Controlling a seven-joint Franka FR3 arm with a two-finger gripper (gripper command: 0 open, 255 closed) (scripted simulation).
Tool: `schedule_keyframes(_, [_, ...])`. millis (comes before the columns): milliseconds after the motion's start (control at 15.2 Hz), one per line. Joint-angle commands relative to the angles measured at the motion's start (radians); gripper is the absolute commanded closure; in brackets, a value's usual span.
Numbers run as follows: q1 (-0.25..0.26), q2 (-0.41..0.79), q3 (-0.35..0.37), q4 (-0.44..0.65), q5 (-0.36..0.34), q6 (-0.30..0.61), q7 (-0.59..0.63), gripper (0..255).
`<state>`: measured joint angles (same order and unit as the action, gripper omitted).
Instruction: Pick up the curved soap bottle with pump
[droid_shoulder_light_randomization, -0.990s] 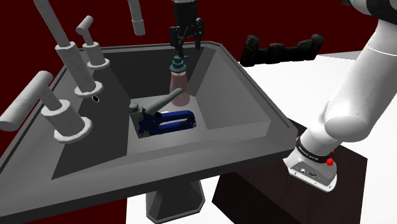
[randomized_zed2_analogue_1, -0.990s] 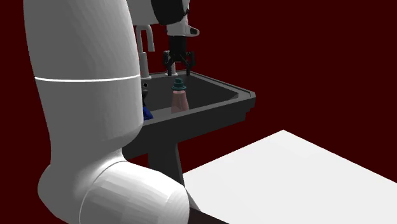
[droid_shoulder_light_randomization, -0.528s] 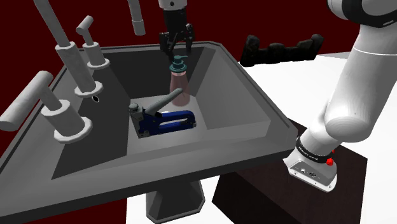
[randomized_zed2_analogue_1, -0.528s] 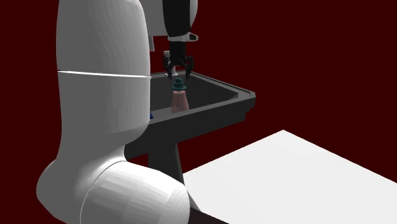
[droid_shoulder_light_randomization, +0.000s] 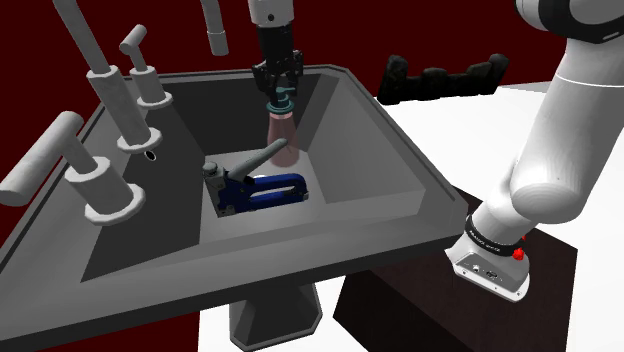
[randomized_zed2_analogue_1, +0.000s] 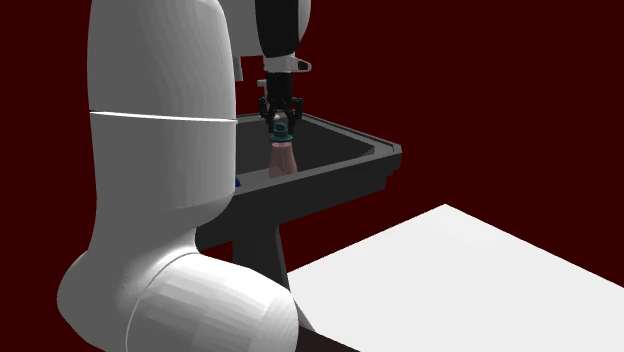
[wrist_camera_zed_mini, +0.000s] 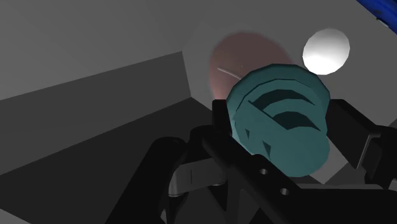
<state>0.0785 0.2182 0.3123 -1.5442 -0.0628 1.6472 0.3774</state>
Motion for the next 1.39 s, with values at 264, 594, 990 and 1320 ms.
schedule_keyframes(264, [0.0, 0.0, 0.0, -0.003, 0.0, 0.001, 0.0, 255])
schedule_keyframes(594, [0.002, 0.004, 0.001, 0.057, -0.001, -0.056, 0.0, 255])
schedule_keyframes(990, [0.009, 0.019, 0.003, 0.159, -0.005, -0.143, 0.002, 255])
schedule_keyframes(1320, [0.017, 0.041, 0.005, 0.259, -0.012, -0.221, 0.005, 255])
